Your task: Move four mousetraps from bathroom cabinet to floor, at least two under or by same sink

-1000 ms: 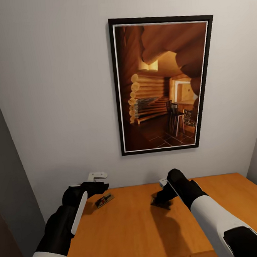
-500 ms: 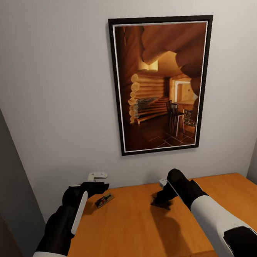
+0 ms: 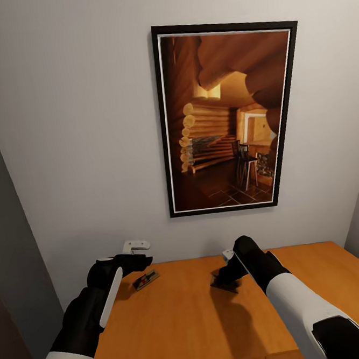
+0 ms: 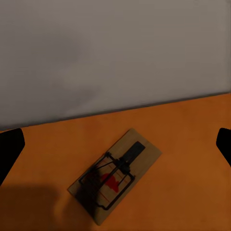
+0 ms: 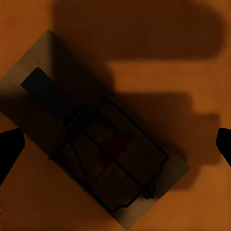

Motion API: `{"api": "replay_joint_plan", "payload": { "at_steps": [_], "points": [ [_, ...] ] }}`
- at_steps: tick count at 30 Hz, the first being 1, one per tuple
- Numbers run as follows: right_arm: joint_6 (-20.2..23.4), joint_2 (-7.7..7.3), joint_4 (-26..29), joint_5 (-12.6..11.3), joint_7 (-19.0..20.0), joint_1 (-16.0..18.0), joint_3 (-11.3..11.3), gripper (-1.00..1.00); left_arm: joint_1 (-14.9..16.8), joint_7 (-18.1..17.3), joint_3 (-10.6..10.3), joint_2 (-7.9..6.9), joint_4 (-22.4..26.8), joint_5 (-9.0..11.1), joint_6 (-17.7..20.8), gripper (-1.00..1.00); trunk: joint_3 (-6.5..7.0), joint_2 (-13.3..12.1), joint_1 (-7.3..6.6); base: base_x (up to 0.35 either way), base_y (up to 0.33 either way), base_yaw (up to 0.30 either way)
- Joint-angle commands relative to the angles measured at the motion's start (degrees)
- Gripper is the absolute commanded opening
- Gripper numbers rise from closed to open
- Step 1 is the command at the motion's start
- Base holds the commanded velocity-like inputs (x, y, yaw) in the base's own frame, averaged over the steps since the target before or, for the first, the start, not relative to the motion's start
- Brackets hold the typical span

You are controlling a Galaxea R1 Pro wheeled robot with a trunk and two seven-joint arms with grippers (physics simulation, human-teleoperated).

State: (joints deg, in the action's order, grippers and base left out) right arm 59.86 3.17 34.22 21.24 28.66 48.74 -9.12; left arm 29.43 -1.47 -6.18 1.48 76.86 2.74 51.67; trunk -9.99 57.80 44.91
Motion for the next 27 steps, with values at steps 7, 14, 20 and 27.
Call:
{"api": "replay_joint_plan", "payload": {
  "at_steps": [7,14,20,27],
  "points": [
    [0.14,0.00,0.11,0.63,0.52,0.04,-0.04,1.00,0.05,0.01,0.03,0.01,0.05,0.25,0.27,1.00,-0.09,0.06,0.01,0.000,0.000,0.000],
    [0.14,0.08,0.50,0.40,0.69,0.04,0.67,1.00,-0.05,0.06,-0.06,-0.16,0.04,0.23,0.19,1.00,-0.09,0.06,0.01,0.000,0.000,0.000],
    [0.11,0.08,0.77,0.36,0.64,0.04,0.74,1.00,-0.01,0.06,-0.06,-0.19,0.05,0.23,0.19,1.00,-0.09,0.06,0.01,0.000,0.000,0.000],
    [0.14,0.08,2.82,0.30,0.69,0.04,1.20,1.00,0.01,0.06,-0.06,-0.25,0.05,0.23,0.19,1.00,-0.09,0.06,0.01,0.000,0.000,0.000]
  ]
}}
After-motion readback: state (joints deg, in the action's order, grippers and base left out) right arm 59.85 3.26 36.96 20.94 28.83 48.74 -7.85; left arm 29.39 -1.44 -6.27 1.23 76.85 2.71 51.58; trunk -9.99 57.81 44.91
